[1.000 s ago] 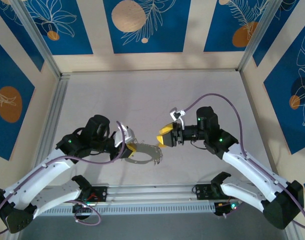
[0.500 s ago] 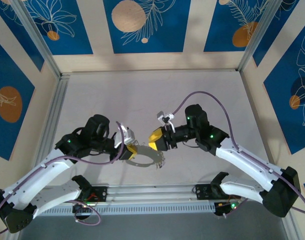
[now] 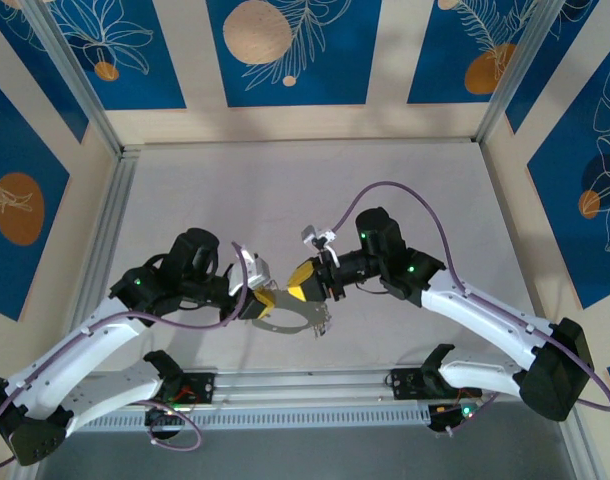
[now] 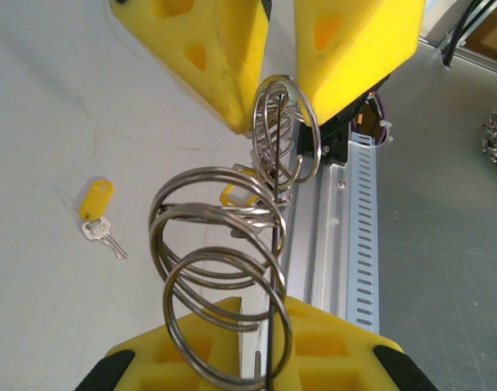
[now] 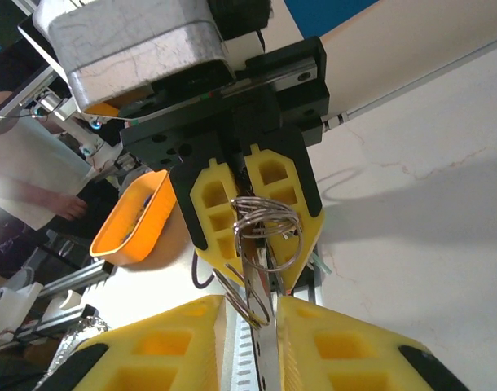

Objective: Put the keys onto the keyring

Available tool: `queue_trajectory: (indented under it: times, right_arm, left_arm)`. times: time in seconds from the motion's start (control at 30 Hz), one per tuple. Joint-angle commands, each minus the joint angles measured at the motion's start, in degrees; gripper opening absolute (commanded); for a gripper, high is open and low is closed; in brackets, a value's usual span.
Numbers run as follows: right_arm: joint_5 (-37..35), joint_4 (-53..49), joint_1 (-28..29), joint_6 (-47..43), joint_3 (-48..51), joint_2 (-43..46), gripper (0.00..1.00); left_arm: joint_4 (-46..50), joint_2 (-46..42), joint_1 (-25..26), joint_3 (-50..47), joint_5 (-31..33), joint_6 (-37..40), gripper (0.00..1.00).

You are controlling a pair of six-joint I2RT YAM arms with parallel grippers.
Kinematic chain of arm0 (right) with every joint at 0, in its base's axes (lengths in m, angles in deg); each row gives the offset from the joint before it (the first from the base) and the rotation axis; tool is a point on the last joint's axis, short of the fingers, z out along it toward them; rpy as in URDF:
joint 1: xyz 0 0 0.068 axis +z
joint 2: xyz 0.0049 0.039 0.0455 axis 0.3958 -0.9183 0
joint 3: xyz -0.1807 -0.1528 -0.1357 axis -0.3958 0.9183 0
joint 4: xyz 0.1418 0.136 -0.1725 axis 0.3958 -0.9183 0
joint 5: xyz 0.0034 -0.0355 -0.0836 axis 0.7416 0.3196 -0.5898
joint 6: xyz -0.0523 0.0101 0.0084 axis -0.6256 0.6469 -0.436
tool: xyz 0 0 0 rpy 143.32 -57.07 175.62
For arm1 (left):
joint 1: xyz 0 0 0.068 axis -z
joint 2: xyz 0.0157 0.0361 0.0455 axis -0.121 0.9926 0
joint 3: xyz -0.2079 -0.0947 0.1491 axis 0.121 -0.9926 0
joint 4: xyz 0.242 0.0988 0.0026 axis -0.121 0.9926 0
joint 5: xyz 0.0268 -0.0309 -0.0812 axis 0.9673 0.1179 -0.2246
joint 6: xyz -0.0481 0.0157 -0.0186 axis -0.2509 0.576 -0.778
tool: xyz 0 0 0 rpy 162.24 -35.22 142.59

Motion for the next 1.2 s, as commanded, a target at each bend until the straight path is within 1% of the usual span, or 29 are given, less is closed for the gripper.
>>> queue_trajectory:
  times: [0.0, 0.1, 0.3, 0.4, 0.47, 0.53, 0.7, 0.83, 0.93, 1.07, 1.17]
  right_arm:
    - [0.1, 0.5, 0.4, -1.2, -1.8, -0.6, 0.18]
    - [0.3, 0.8, 0.5, -1.3, -2.0, -0.7, 0.11]
    - [-0.6, -0.3, 0.7, -2.0, -2.2, 0.0, 0.00]
    - [-1.6, -0.5, 0.9, -2.7, -2.2, 1.5, 0.00]
    - [-3.8, -1.2, 1.2, -3.9, -2.4, 2.8, 0.00]
    - [-8.3, -3.3, 2.5, -6.7, -3.0, 4.3, 0.00]
    - [-25.1, -10.3, 8.9, -17.9, -5.2, 8.1, 0.00]
    - [-34.6, -12.3, 13.2, -24.1, -6.1, 9.0, 0.00]
    - [-41.2, -13.5, 17.2, -29.8, -7.3, 8.1, 0.00]
    - [-52.0, -15.6, 24.3, -38.9, -9.9, 4.4, 0.00]
    - [-55.8, -16.4, 26.3, -42.0, -11.1, 2.3, 0.00]
  left_arm:
    - [-2.0, -0.1, 0.8, 2.2, -3.0, -0.7, 0.00]
    - [-1.9, -0.3, 0.7, 2.1, -2.9, -0.7, 0.00]
    - [-2.2, -0.3, 0.8, 2.0, -2.7, -0.7, 0.00]
    - [-1.9, 0.0, 0.7, 2.1, -2.7, -0.6, 0.00]
    - [-1.7, 0.0, 0.8, 2.1, -2.6, -0.5, 0.00]
    - [-1.5, 0.0, 0.7, 2.0, -2.3, -0.4, 0.00]
    - [-0.5, 0.8, 0.7, 1.9, -1.7, 0.2, 0.00]
    - [-0.4, 1.1, 0.8, 2.3, -1.7, 0.5, 0.00]
    - [0.1, 1.7, 0.7, 2.8, -1.7, 0.7, 0.00]
    - [1.0, 2.1, 0.9, 3.3, -1.0, 1.2, 0.00]
    - [0.9, 2.3, 0.9, 3.3, -0.7, 1.3, 0.00]
